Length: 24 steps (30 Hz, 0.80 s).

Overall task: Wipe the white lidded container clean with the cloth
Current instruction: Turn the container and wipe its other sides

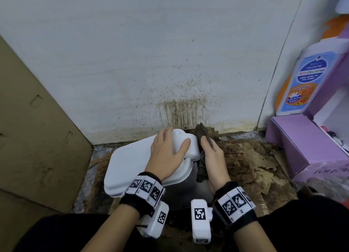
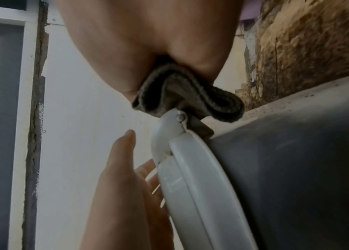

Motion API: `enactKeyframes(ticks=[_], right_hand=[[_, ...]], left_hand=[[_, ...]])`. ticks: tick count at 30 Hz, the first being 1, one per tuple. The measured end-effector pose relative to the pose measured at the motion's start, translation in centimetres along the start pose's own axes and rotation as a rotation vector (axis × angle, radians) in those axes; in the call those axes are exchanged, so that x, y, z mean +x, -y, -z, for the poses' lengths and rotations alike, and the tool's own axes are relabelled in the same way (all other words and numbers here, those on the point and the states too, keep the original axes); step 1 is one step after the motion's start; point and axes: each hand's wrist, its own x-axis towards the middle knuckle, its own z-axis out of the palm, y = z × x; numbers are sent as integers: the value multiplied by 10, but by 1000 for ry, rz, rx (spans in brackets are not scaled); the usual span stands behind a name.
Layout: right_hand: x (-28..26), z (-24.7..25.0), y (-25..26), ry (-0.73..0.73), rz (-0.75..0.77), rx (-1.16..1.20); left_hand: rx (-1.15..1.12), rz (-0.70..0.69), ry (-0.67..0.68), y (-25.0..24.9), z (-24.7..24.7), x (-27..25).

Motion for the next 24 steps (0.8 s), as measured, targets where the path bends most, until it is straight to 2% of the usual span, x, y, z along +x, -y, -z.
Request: enactKeyframes(ticks=[4,11,14,20,24], right_hand=[[-1,-15,-6,70,-50,118],[3,-33,-18,152,-118,173],[4,-38,-26,100,-117,186],[2,-47,-41,-126,-53,145],[-2,-60,-53,-95,-32,59]], left_hand=[[48,53,-69,7,5,5],[94,106,-150,30,13,3],[63,133,-167,37,20,5],[-3,175,-143,53,36,5],[-30,166,-148,63,46,2]])
